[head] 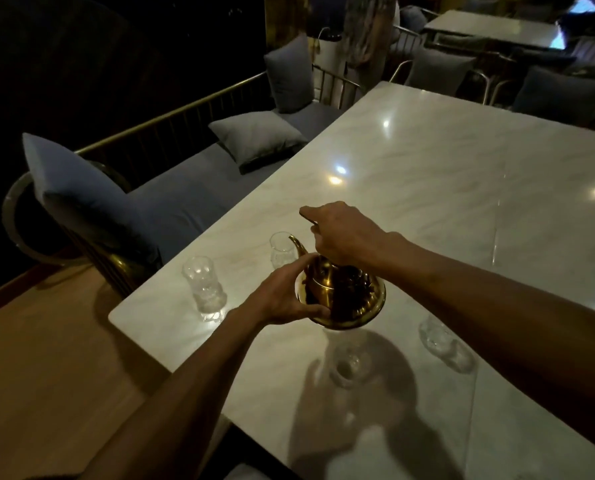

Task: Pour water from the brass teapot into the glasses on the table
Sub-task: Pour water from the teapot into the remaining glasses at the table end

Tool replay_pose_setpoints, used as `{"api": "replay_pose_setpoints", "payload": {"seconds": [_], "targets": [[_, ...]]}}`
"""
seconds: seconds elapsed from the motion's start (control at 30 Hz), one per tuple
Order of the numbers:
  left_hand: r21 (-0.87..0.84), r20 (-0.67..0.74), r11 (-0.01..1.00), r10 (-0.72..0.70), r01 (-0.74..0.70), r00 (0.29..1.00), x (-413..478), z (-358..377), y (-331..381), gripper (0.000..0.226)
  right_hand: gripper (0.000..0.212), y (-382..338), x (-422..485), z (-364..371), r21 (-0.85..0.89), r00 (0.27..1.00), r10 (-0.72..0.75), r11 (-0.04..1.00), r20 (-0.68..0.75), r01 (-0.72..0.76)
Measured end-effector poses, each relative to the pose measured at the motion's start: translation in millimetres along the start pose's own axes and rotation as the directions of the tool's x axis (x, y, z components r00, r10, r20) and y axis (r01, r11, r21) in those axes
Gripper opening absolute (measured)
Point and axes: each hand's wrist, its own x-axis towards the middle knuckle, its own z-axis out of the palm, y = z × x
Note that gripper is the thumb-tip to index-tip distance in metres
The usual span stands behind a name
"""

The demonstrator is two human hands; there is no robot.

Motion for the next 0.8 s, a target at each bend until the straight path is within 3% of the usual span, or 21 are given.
{"api": "replay_pose_setpoints", "payload": {"seconds": [0.47, 0.8], "targets": [[-0.117, 0.195, 0.993, -0.011, 0.034, 0.981, 69, -34, -72, 0.105, 0.061, -10, 126, 22, -0.135, 0.962, 0.164, 0.981, 0.217, -0.136], [-0.237, 0.199, 0.969, -0.013, 0.061, 0.980, 90, -36, -94, 0.098, 0.057, -3, 178, 43, -0.217, 0.940, 0.123, 0.975, 0.318, -0.054]]}}
